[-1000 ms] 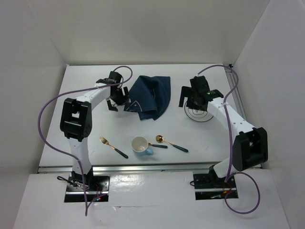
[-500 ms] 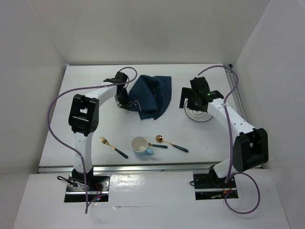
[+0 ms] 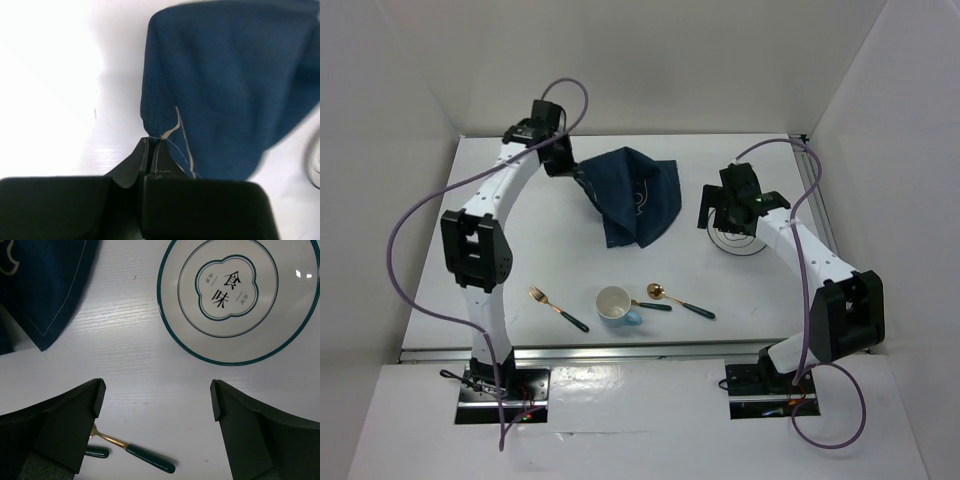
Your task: Set the dinner table for one person
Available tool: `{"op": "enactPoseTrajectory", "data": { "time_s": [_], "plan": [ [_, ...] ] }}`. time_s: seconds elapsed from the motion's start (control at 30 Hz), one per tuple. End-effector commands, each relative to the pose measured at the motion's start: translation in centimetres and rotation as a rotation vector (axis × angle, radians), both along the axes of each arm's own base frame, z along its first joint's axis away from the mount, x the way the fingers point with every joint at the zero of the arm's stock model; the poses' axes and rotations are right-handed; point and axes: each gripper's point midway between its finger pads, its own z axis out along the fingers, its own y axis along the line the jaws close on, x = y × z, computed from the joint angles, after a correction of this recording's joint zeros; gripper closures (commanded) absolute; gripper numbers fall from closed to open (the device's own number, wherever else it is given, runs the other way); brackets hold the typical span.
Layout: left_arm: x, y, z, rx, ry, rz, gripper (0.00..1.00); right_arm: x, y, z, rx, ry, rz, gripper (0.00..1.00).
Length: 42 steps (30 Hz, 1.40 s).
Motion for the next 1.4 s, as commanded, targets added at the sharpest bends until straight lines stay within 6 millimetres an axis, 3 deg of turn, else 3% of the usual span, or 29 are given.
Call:
{"op": "enactPoseTrajectory", "data": {
  "time_s": [0.0, 0.13, 0.27, 0.33, 0.43, 0.5, 0.6, 0.63, 0.7, 0.83, 0.9, 0.93, 1.0, 1.03, 1.1, 1.37],
  "plan": [
    [-0.3, -0.4, 12.1, -0.049, -0.283, -0.122, 1.0, 0.7, 0.0, 1.9, 0.01, -0.067, -0.009, 0.0],
    [-1.7, -3.5, 17.3, -0.156, -0.409, -0.252, 1.0, 1.4, 0.2, 2.3, 0.014, -0.08, -0.009, 0.0],
    [-3.9, -5.8, 19.3, -0.202, -0.437, -0.33, 1.0, 2.2, 0.8, 3.3, 0.048, -0.096, 0.005, 0.0],
    [-5.0, -7.8, 20.1, -0.247, -0.459, -0.401, 1.0, 2.2, 1.7, 3.5, 0.084, -0.098, 0.046, 0.0],
    [-7.1, -11.2, 19.9, -0.285, -0.445, -0.543, 1.0, 2.5, 2.1, 4.6, 0.142, -0.131, 0.07, 0.0],
    [-8.4, -12.3, 19.2, -0.272, -0.422, -0.605, 1.0, 2.7, 2.1, 5.2, 0.163, -0.139, 0.075, 0.0],
    [-10.3, -14.0, 17.7, -0.301, -0.368, -0.73, 1.0, 3.1, 2.0, 6.5, 0.194, -0.165, 0.07, 0.0],
    [-10.2, -14.4, 16.0, -0.314, -0.318, -0.751, 1.0, 2.9, 2.4, 6.5, 0.212, -0.16, 0.088, 0.0],
    [-10.4, -14.7, 15.2, -0.326, -0.276, -0.772, 1.0, 3.2, 3.0, 7.6, 0.231, -0.179, 0.117, 0.0],
    [-10.7, -15.3, 15.8, -0.379, -0.296, -0.776, 1.0, 2.7, 4.4, 8.1, 0.269, -0.169, 0.211, 0.0],
    [-10.5, -15.5, 16.9, -0.392, -0.333, -0.769, 1.0, 2.5, 6.0, 10.4, 0.311, -0.254, 0.32, 0.0],
    [-10.5, -15.5, 16.9, -0.392, -0.333, -0.769, 1.0, 1.8, 6.7, 10.2, 0.322, -0.266, 0.367, 0.0],
    [-10.2, -15.6, 17.2, -0.392, -0.338, -0.77, 1.0, -0.1, 9.0, 12.6, 0.356, -0.359, 0.538, 0.0],
    [-10.1, -15.6, 16.3, -0.392, -0.308, -0.765, 1.0, -0.4, 9.7, 12.9, 0.359, -0.406, 0.584, 0.0],
    [-10.0, -15.8, 16.5, -0.398, -0.312, -0.772, 1.0, -1.5, 11.2, 13.9, 0.343, -0.459, 0.662, 0.0],
    [-9.7, -15.5, 16.8, -0.382, -0.308, -0.744, 1.0, -3.2, 15.8, 12.8, 0.27, -0.459, 0.784, 0.01]
  ]
}}
